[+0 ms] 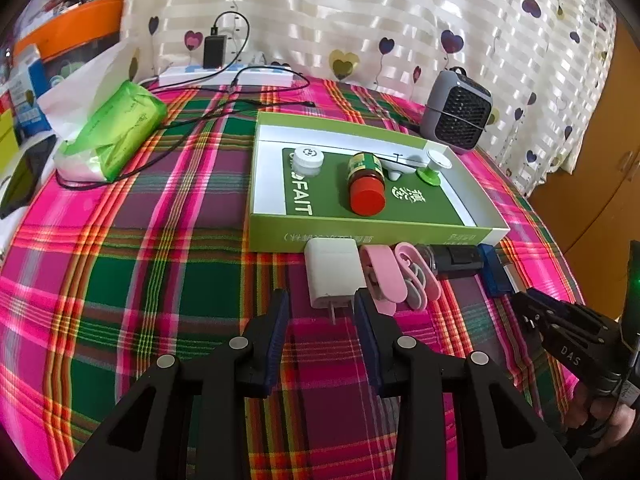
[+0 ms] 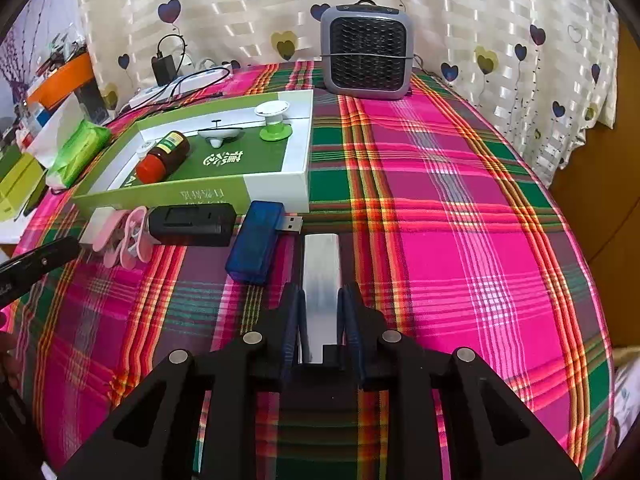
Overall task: Organize rigid objects
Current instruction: 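Grasp the silver USB stick with the right tool while the left tool grasps the white charger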
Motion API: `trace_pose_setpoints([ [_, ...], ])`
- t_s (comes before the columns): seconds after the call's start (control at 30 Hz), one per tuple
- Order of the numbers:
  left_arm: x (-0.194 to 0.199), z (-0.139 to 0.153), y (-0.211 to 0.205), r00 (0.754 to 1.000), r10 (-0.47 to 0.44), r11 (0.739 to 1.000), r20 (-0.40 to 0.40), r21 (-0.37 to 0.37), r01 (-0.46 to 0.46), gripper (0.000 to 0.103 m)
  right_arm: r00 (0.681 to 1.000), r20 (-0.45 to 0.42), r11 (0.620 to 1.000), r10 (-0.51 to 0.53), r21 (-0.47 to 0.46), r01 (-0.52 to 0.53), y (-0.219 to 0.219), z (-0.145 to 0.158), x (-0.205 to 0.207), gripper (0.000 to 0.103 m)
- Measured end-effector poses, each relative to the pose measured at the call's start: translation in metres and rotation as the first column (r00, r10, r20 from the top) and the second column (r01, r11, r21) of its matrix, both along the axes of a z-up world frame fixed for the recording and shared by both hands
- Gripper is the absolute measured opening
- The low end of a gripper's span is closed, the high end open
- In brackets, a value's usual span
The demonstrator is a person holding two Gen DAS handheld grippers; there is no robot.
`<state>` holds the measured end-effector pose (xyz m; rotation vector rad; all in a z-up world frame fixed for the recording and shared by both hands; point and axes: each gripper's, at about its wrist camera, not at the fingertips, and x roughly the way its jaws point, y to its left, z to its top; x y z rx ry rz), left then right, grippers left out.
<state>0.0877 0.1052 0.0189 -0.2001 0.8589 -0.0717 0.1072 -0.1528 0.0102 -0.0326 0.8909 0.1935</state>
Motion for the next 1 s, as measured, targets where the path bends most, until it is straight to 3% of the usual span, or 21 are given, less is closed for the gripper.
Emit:
trace_pose_setpoints([
  [0.47, 0.016, -0.002, -0.007, 1.000, -0.022, 1.000, -0.016, 0.007, 0.022, 0.035, 1.000, -0.002, 1.000, 0.006, 0.004, -0.006, -0.001, 0.000, -0.001, 0.024],
  [0.8, 0.027, -0.007, -0.021, 0.998, -0.026, 0.996, -0.055, 0.085, 0.030, 0.036, 1.000, -0.002, 1.000, 0.007, 0.011, -0.007, -0.001, 0.000, -0.001, 0.024],
  [1.0, 0.030, -0.009, -0.021, 0.998, -0.017, 0.996, -0.062, 0.092, 0.022, 0.036, 1.000, -0.003, 1.000, 0.012, 0.020, -0.012, -0.001, 0.000, 0.000, 0.024],
])
